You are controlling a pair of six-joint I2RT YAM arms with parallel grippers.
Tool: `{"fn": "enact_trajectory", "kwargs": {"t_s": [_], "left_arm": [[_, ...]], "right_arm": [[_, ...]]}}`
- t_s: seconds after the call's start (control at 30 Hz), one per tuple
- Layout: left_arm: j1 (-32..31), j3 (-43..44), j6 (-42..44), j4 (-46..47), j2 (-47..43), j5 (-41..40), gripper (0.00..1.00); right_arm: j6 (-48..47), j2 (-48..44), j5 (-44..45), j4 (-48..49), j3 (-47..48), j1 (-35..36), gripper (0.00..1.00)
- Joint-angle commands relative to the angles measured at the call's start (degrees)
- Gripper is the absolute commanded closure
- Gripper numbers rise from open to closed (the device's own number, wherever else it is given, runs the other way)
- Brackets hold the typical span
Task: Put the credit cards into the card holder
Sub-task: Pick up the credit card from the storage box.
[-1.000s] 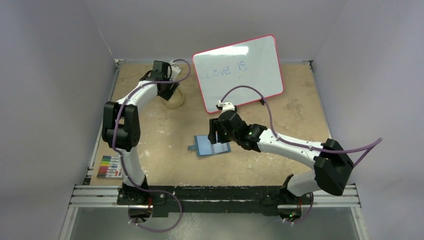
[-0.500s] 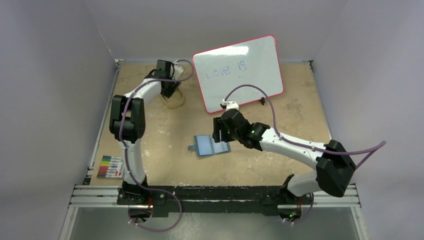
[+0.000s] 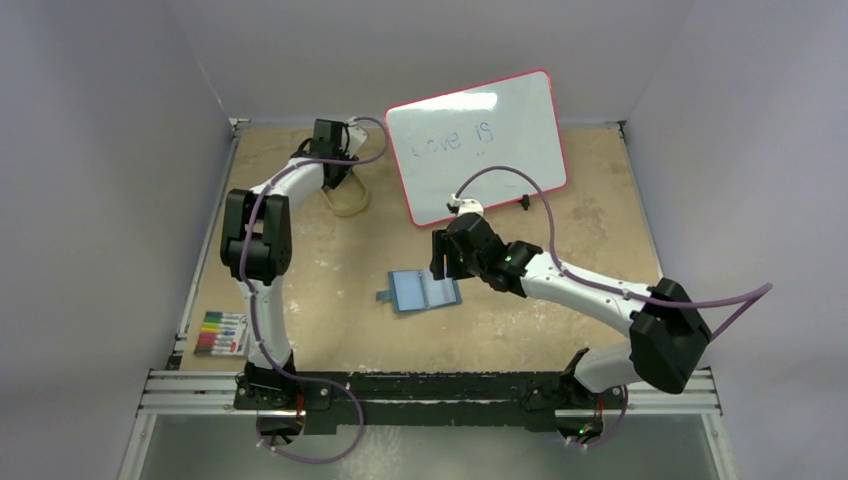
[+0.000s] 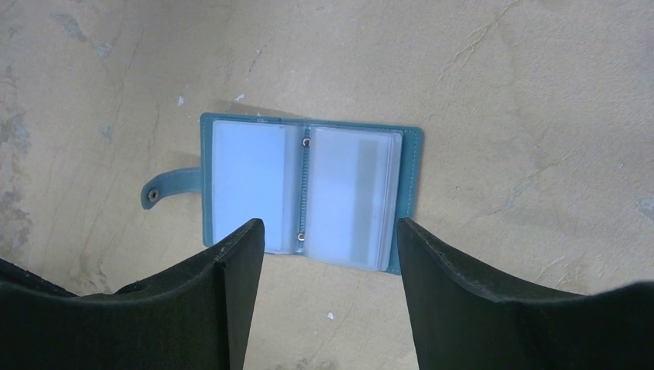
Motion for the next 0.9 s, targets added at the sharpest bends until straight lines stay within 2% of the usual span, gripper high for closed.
{"fn": "enact_trajectory", "kwargs": {"t_s": [0.0,0.3,0.87], "left_arm": [[0.4,0.9,1.6,2.7,-1.0,-0.1,0.48],[0.2,2.7,1.4,0.6,-0.7,-0.1,0.64],[-1.2,5.8,1.2,-2.2,-0.9,-2.2,0.74]], "right_arm": [[-1.4,1.2,-0.4,0.8,2.1,-0.3,0.34],[-1.4,1.7,-1.9,1.8,2.0,-0.6,0.34],[-1.6,1.3,-2.2,2.4,1.3,-0.8,0.33]]}}
